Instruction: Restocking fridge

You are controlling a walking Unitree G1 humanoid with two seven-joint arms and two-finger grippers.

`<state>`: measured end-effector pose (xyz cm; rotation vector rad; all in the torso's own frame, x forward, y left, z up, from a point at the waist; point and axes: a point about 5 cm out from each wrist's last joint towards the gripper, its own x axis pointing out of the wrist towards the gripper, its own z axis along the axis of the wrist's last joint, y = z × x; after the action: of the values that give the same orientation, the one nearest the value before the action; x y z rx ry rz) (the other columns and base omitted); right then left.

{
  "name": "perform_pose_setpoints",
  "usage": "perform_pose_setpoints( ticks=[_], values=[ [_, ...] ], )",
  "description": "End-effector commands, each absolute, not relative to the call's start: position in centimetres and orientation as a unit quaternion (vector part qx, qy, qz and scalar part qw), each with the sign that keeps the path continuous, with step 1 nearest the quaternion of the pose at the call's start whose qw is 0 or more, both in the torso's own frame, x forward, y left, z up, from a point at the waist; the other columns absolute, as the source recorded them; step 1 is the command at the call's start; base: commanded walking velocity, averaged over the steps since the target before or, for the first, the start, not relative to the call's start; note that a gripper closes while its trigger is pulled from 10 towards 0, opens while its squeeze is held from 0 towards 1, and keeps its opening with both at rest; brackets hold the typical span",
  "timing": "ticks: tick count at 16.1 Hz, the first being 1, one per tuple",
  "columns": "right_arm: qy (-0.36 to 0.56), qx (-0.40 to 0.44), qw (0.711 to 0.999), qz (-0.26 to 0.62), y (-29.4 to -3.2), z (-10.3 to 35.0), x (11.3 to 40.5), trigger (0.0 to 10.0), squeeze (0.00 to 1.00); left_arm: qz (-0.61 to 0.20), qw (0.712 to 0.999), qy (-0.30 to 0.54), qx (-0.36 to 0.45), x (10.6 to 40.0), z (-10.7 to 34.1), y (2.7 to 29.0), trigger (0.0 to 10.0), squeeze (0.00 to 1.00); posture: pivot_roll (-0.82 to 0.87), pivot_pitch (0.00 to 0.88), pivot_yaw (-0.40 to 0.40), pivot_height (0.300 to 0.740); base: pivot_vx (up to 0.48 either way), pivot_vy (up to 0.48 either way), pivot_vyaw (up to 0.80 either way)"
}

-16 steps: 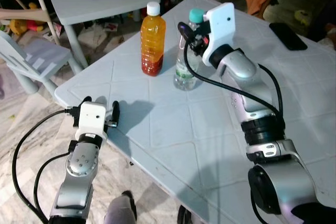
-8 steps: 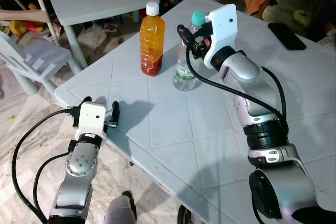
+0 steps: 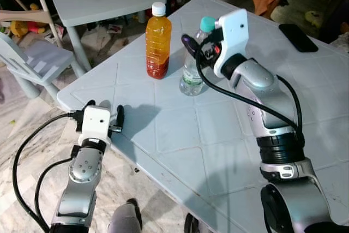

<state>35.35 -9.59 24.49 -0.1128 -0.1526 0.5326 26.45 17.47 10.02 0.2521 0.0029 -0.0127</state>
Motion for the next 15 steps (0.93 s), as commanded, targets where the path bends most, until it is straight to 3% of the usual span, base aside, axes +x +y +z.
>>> perform_pose_setpoints(
  ticks=[1, 9, 10, 11, 15],
  values=[
    [-0.088, -0.063, 0.958, 0.265, -9.7, 25.2, 34.9, 10.0, 0.00, -0.017, 0.991, 0.029, 0.129, 26.3, 9.0, 17.4, 10.0, 0.00, 0.11, 0.145, -0.062, 0.740, 0.000, 0.000, 0.00],
    [-0.090, -0.070, 0.953, 0.282, -9.2, 25.7, 33.2, 10.0, 0.00, -0.018, 0.991, 0.031, 0.130, 26.4, 9.0, 17.4, 10.0, 0.00, 0.11, 0.142, -0.059, 0.740, 0.000, 0.000, 0.00],
    [-0.090, -0.069, 0.953, 0.281, -9.2, 25.7, 33.0, 1.2, 0.00, -0.018, 0.991, 0.030, 0.131, 26.5, 9.0, 17.4, 10.0, 0.00, 0.10, 0.141, -0.059, 0.740, 0.000, 0.000, 0.00],
    [-0.089, -0.068, 0.954, 0.279, -9.2, 25.6, 32.8, 0.0, 0.00, -0.019, 0.991, 0.031, 0.130, 26.5, 9.0, 17.4, 10.0, 0.00, 0.10, 0.140, -0.058, 0.740, 0.000, 0.000, 0.00],
    [-0.089, -0.071, 0.957, 0.268, -9.5, 25.6, 32.7, 0.0, 0.00, -0.022, 0.991, 0.030, 0.129, 26.7, 8.9, 17.2, 10.0, 0.00, 0.10, 0.135, -0.056, 0.740, 0.000, 0.000, 0.00]
  ],
)
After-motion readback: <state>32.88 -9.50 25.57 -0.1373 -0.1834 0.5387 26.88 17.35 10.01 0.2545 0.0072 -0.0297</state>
